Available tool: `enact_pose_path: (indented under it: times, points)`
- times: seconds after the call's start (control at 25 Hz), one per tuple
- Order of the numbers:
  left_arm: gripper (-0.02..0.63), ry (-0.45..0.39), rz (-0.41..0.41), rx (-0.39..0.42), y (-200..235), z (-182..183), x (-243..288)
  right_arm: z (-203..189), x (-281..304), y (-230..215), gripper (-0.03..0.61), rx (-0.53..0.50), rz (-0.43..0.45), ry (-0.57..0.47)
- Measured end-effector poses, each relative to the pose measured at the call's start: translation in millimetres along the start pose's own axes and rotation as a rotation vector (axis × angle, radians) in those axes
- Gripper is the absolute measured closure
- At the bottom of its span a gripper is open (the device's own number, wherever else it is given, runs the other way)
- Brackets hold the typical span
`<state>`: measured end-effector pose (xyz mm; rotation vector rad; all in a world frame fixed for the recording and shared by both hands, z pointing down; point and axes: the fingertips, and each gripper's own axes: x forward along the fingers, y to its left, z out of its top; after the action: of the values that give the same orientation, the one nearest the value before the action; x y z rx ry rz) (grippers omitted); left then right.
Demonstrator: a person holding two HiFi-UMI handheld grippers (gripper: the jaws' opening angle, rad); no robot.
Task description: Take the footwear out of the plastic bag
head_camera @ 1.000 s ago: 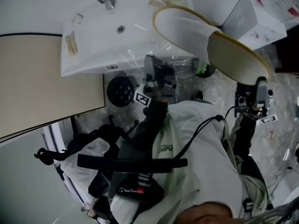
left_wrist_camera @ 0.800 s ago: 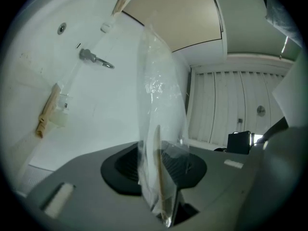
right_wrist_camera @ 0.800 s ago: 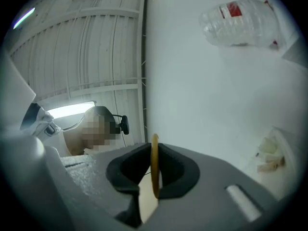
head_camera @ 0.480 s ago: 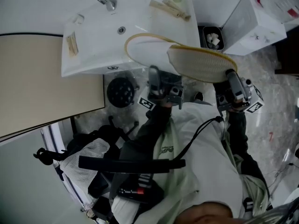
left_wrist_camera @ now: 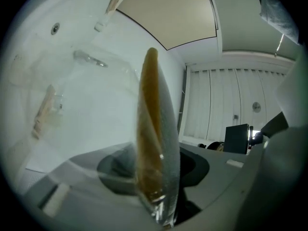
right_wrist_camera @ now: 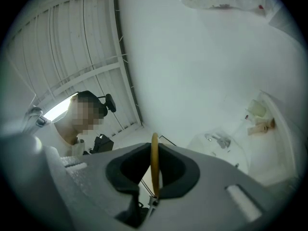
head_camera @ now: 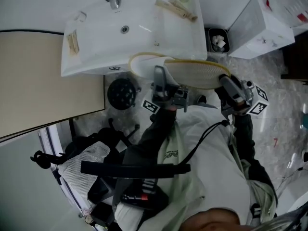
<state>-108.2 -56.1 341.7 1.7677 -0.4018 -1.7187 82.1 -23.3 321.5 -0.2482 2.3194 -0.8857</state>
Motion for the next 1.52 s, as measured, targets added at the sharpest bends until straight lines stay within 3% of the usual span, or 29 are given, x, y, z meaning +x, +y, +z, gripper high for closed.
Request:
enact_pose_path:
  times: [0.44,0.6,0.72,0.92,1.12,1.52]
  points:
    - [0.489,-0.018,0.054,0.034,15,15,-5,0,-21,-10,0.523,-0.199,-0.114,0.085]
    - [0.499,-0.056,0.155,0.112,30,41,-17,22,-55,-30,0.523,-0.234,-0.283,-0.01]
    - [0.5,-0.072,0.21,0.153,38,54,-25,17,-67,-51,0.523,-0.24,-0.433,0.02]
    - [0.502,-0.072,0.245,0.14,45,50,-31,-22,-71,-96,0.523,-0.068,-0.651,0.104]
    - [0.502,-0.073,0.272,0.112,51,46,-37,-55,-46,-100,0.523,-0.029,-0.659,0.183]
    - [0.506,-0.089,0.271,0.134,49,52,-39,-41,-37,-99,0.523,-0.084,-0.648,0.163]
